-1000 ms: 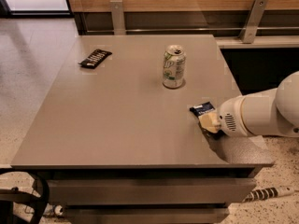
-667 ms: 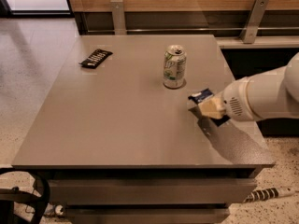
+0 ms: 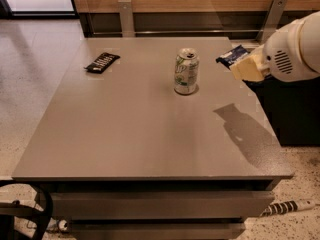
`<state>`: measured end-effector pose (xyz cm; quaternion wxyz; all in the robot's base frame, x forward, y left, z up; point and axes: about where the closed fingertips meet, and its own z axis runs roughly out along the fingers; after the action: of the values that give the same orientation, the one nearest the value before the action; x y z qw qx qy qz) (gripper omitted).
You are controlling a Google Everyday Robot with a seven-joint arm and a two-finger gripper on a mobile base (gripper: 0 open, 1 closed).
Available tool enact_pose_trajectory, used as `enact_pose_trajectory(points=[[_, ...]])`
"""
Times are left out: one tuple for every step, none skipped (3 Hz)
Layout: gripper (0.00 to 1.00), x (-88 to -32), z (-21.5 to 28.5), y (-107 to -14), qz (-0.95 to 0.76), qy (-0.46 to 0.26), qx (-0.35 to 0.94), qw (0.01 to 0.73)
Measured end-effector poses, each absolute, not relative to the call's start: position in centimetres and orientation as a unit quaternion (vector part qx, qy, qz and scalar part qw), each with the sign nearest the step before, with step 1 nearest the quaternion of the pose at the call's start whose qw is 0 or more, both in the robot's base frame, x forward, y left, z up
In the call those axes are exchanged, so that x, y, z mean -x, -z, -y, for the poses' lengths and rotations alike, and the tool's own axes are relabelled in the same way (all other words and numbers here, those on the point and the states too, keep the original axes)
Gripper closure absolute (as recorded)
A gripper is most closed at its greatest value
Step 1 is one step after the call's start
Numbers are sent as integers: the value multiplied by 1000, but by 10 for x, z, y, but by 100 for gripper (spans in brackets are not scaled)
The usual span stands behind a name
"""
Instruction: Move rxbar blueberry near rxbar chocolate
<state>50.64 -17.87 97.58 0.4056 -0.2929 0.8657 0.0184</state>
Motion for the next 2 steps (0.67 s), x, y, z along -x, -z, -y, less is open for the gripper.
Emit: enact_pose_trajectory(points=[[100,-511,168,-1004,-845,-15,317,431],[100,-518,143,-1024,-815,-31,348,463]])
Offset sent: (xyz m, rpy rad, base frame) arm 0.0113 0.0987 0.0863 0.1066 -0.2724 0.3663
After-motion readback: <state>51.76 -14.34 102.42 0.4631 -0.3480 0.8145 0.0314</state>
